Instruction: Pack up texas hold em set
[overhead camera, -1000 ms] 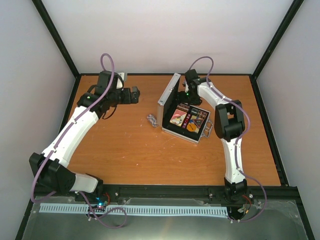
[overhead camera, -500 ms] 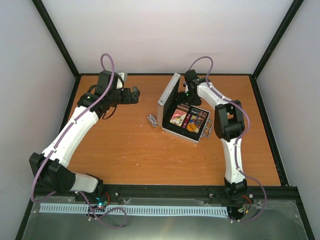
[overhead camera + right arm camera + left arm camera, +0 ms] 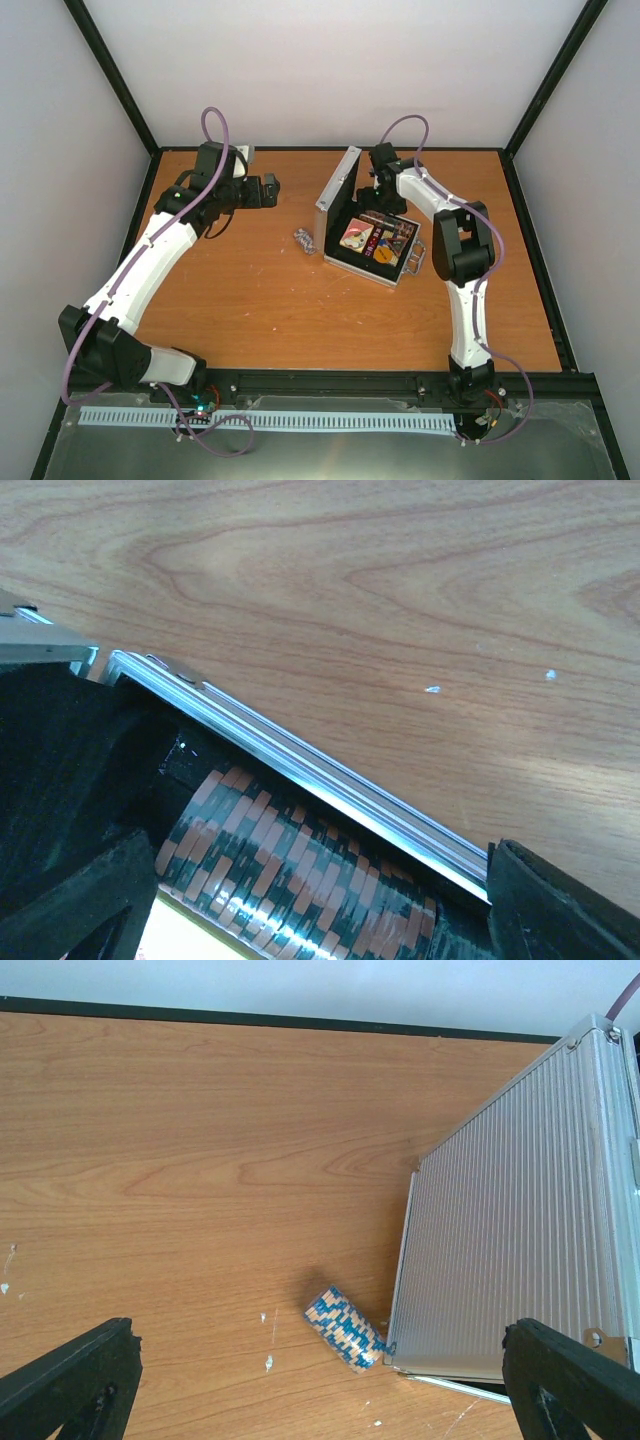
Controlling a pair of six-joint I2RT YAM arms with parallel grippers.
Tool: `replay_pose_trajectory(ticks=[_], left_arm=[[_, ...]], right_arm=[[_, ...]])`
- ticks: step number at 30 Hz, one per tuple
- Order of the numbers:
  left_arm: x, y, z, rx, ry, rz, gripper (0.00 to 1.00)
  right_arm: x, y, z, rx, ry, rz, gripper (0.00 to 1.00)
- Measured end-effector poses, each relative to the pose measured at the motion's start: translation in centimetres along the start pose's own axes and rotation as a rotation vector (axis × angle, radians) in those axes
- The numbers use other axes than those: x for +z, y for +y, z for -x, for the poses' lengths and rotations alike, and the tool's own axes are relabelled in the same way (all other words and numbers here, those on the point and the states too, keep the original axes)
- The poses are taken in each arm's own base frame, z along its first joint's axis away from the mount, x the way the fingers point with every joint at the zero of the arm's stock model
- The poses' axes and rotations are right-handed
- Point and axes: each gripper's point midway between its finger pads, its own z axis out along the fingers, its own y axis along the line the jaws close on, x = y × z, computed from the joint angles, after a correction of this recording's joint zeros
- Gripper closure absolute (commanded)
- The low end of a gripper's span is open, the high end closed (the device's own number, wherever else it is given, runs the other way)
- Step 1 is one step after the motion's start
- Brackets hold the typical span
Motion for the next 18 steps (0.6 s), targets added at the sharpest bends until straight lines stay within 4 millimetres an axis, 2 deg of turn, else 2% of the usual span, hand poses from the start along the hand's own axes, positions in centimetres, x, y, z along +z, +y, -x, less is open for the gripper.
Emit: replay_pose_trajectory(ticks=[18], left_arm=[[0.03, 0.00, 0.12, 0.000, -0.006, 0.000, 0.00]], right_arm=[[-0.20, -0.63, -0.68, 0.001, -0.011, -0.023, 0.11]])
